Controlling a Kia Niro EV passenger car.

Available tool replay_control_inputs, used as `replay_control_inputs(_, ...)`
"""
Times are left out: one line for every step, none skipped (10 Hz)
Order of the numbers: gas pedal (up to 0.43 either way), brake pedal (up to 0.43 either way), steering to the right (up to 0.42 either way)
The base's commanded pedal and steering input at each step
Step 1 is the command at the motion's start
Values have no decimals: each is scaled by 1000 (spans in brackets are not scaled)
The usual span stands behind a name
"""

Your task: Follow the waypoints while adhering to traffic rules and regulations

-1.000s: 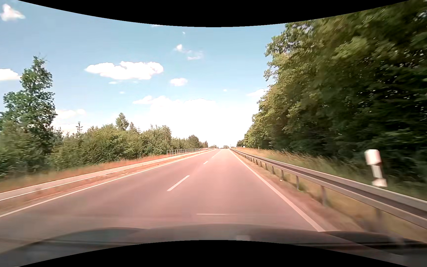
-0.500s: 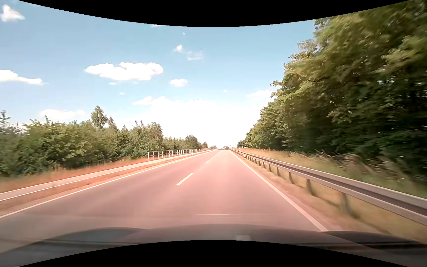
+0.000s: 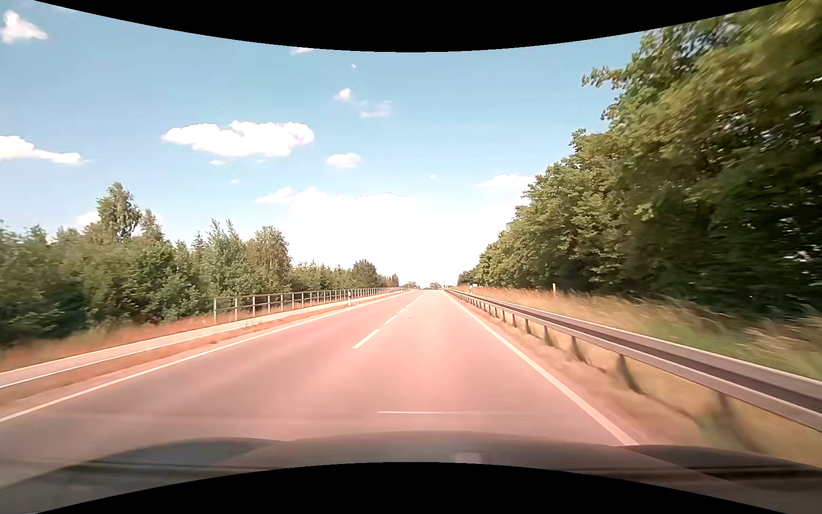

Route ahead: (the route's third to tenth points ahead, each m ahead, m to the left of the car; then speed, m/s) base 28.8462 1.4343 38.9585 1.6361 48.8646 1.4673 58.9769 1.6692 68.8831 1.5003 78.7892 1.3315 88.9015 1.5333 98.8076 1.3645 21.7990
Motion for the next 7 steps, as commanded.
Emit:
replay_control_inputs(240, 0, -1)
replay_control_inputs(240, 0, -1)
replay_control_inputs(240, 0, -1)
replay_control_inputs(240, 0, -1)
replay_control_inputs(240, 0, -1)
replay_control_inputs(240, 0, -1)
replay_control_inputs(240, 0, -1)
